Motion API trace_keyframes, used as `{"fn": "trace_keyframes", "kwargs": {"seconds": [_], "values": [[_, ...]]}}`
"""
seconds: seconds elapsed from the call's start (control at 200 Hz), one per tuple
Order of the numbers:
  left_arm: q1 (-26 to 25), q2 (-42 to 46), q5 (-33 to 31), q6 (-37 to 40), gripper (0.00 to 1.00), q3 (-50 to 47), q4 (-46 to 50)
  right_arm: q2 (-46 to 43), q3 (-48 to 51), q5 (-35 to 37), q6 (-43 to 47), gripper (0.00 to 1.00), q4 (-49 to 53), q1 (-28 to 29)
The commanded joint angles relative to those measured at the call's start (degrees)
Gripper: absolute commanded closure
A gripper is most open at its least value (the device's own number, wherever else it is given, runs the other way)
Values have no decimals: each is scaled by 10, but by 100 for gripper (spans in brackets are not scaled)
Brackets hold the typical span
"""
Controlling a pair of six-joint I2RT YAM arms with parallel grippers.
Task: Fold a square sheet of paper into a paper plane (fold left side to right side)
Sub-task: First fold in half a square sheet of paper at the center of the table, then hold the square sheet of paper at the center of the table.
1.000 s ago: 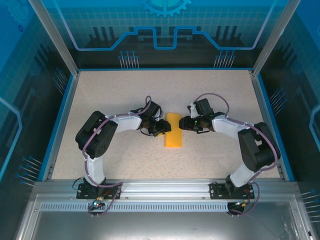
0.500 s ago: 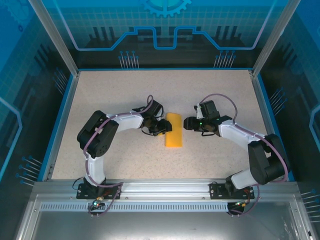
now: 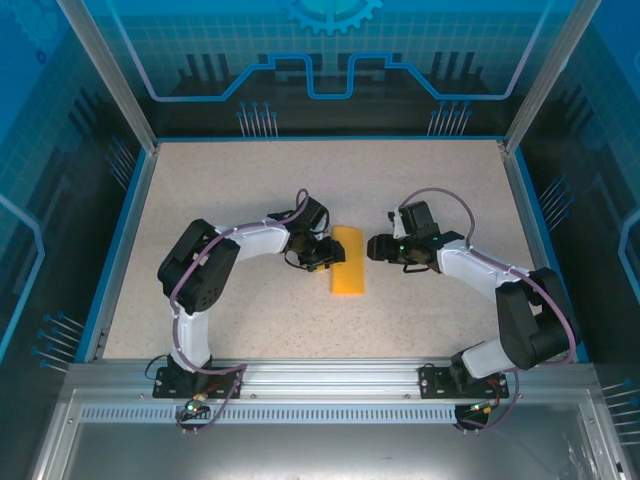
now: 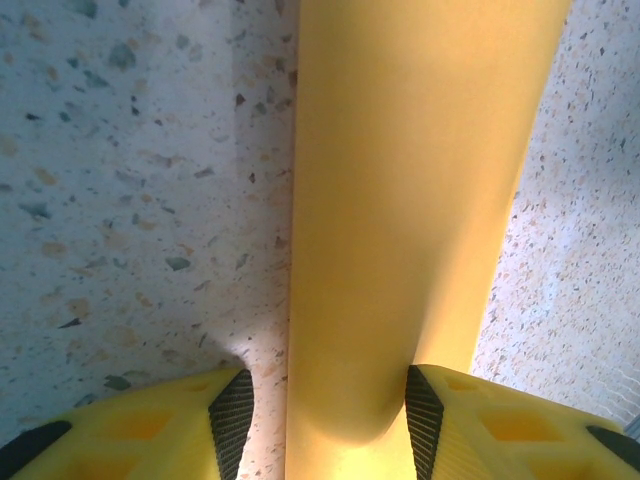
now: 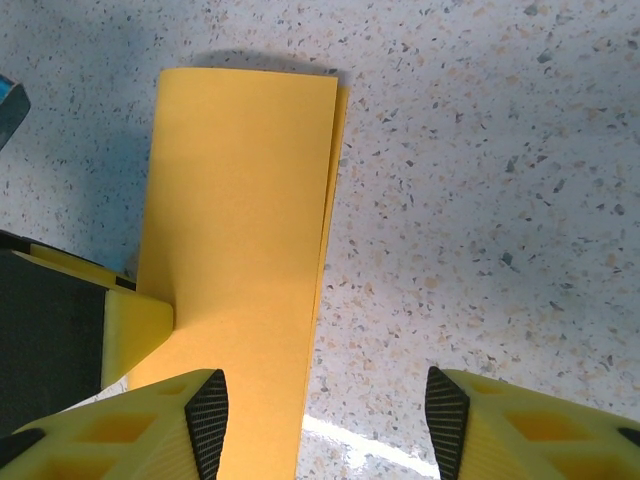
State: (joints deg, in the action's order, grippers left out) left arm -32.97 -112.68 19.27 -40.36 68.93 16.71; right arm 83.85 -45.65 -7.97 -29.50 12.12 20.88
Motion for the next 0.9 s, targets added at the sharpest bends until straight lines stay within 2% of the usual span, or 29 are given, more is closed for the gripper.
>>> {"fn": "trace_keyframes", "kwargs": {"seconds": [0.0,0.345,0.69,0.895], "values": [[-18,-50,-12,16,51,-3,11,1,0,-16,8,42,12,-5],[-20,-64,-20,28,51,12,43,23,-11,-39,10,50,9,4],[-21,-75,-22,34,50,23,57,29,-15,-41,10,51,11,6],[-20,-76,-22,33,50,24,56,54,-25,-64,9,62,5,16]]}}
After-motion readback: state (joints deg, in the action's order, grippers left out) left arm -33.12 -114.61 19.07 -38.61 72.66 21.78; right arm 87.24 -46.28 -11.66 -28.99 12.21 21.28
